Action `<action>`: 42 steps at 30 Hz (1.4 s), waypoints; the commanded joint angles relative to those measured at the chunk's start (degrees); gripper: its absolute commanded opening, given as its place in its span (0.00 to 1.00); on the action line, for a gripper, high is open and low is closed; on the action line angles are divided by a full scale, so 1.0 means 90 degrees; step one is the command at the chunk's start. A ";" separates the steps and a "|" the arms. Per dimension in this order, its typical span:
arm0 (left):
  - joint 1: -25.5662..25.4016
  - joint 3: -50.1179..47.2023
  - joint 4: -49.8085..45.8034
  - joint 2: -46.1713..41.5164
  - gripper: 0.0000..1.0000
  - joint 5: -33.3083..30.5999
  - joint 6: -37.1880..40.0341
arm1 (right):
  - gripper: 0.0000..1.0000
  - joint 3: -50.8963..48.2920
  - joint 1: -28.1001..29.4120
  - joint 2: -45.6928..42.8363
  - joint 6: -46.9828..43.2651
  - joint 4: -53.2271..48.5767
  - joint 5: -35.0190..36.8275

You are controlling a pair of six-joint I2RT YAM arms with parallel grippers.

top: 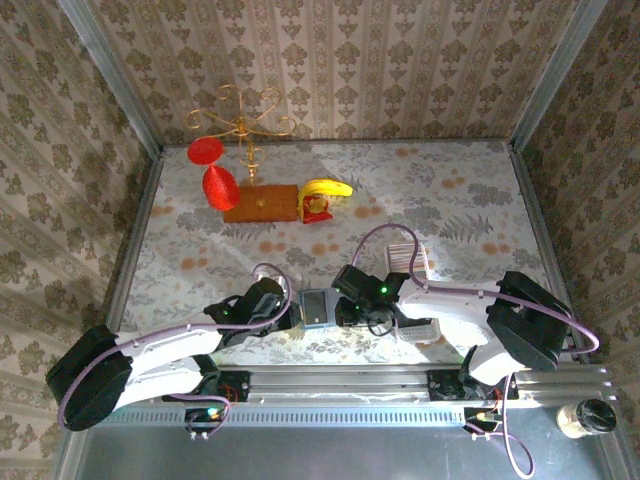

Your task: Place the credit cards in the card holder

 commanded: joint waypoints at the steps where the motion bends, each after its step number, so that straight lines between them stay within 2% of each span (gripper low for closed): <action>1: -0.0060 0.0036 0.0035 0.0140 0.17 0.0048 -0.0060 | 0.41 0.0218 0.0034 0.0157 0.0115 0.0007 0.0218; 5: -0.0101 0.0066 0.0163 0.0374 0.17 0.0086 -0.0060 | 0.44 0.0233 0.0034 0.0247 0.0115 0.0032 0.0269; 13: -0.0199 0.0121 0.0440 0.0839 0.13 0.0191 -0.0080 | 0.45 0.0290 0.0034 0.0397 0.0153 0.0227 0.0235; 33: -0.0272 -0.0081 0.0481 0.0731 0.11 0.0023 -0.0197 | 0.46 0.0463 0.0034 0.0805 0.0553 0.1179 -0.0138; 42: -0.0270 -0.0128 0.0353 0.0596 0.11 -0.0081 -0.0177 | 0.47 0.0165 0.0045 -0.0074 0.0428 0.0665 0.0463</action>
